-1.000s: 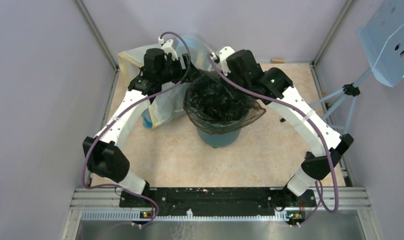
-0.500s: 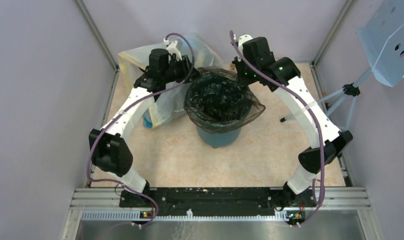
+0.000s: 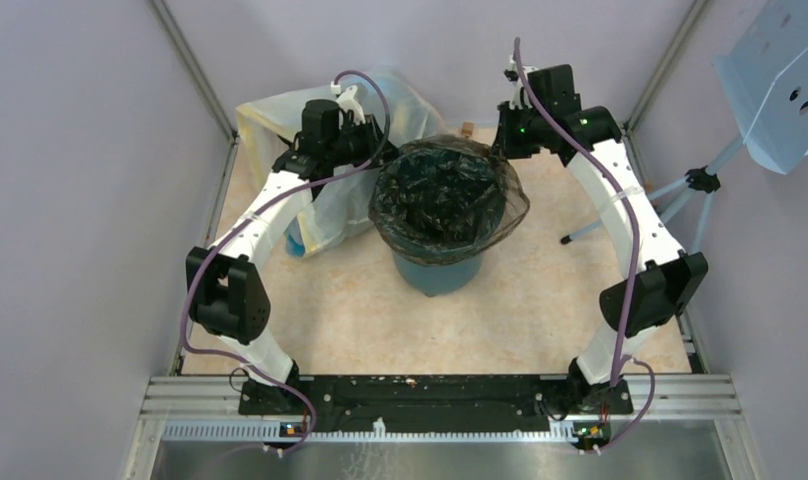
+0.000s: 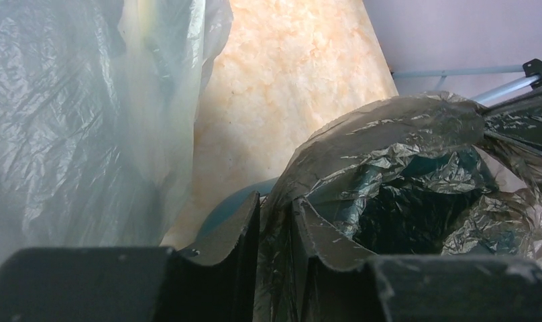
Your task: Put the trash bags into the trash bin
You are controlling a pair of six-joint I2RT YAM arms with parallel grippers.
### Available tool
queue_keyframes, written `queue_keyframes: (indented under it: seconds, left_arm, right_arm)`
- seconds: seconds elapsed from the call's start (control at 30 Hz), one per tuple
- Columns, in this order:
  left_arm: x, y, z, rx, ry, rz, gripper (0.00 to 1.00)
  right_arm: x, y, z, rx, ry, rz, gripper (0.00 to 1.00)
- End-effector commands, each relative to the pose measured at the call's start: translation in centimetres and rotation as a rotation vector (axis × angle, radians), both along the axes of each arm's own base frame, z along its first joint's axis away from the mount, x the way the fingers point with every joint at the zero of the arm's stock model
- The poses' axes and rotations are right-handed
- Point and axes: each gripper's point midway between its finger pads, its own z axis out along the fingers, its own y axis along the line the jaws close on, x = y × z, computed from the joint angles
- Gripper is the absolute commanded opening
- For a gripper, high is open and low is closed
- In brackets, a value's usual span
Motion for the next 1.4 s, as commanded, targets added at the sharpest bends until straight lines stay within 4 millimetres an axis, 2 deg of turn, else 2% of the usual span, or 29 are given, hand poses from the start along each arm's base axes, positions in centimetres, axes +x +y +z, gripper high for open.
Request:
queue_keyframes:
  seconds: [0.0, 0.1, 0.17, 0.23, 0.33, 0.43, 0.57, 0.67, 0.83, 0.93, 1.07, 1.2, 1.23, 1.3, 1.37]
  left_arm:
    - [-0.7, -0.8, -0.4, -0.028, 0.004, -0.048, 0.29]
    - [-0.8, -0.9, -0.8, -0.03, 0.008, -0.059, 0.29]
    - [-0.8, -0.9, -0.9, -0.029, 0.009, -0.065, 0.29]
    - [-0.8, -1.0, -0.8, -0.029, 0.005, -0.069, 0.29]
    - [-0.8, -1.1, 0.0, -0.032, -0.009, -0.072, 0.29]
    - [-0.7, -0.9, 0.7, -0.028, -0.031, -0.069, 0.28]
    - [-0.9, -0.8, 0.5, -0.02, -0.03, -0.074, 0.28]
    - [-0.9, -0.8, 0.3, -0.015, -0.02, -0.072, 0.28]
    - [-0.6, -0.7, 0.7, -0.009, -0.035, -0.07, 0.27]
    - [-0.4, -0.8, 1.0, -0.011, -0.042, -0.074, 0.26]
    - [-0.2, -0.9, 1.2, -0.01, -0.038, -0.069, 0.25]
    - [0.0, -0.7, 1.2, -0.004, -0.041, -0.058, 0.23]
    - [0.0, -0.7, 1.2, -0.001, -0.041, -0.058, 0.23]
    - [0.1, -0.7, 1.0, 0.003, -0.039, -0.058, 0.22]
    - [0.1, -0.6, 0.8, 0.008, -0.034, -0.057, 0.21]
  right_arm:
    - [0.8, 1.3, -1.0, 0.095, 0.048, 0.047, 0.0]
    - [0.9, 0.7, -2.0, 0.068, 0.088, 0.028, 0.01]
    - [1.1, 0.1, -1.5, 0.041, 0.064, 0.011, 0.09]
    - [1.2, -0.6, -0.2, 0.02, 0.02, -0.002, 0.21]
    - [0.8, -1.0, 2.2, 0.017, -0.044, -0.001, 0.27]
    - [0.2, -1.2, 4.2, 0.03, -0.093, 0.007, 0.37]
    - [-1.1, -0.6, 6.6, 0.071, -0.138, 0.062, 0.47]
    - [-2.6, -0.3, 7.7, 0.082, -0.163, 0.122, 0.56]
    - [-4.6, -1.0, 7.9, 0.045, -0.199, 0.152, 0.64]
    - [-5.7, -1.4, 6.7, -0.039, -0.167, 0.164, 0.63]
    - [-6.7, -1.8, 4.6, -0.263, -0.137, 0.186, 0.63]
    - [-6.2, -3.0, 3.8, -0.369, -0.133, 0.134, 0.6]
    - [-6.0, -3.2, 3.9, -0.375, -0.136, 0.119, 0.55]
    - [-5.6, -3.5, 3.9, -0.385, -0.137, 0.091, 0.32]
    - [-5.2, -3.6, 3.9, -0.392, -0.137, 0.071, 0.18]
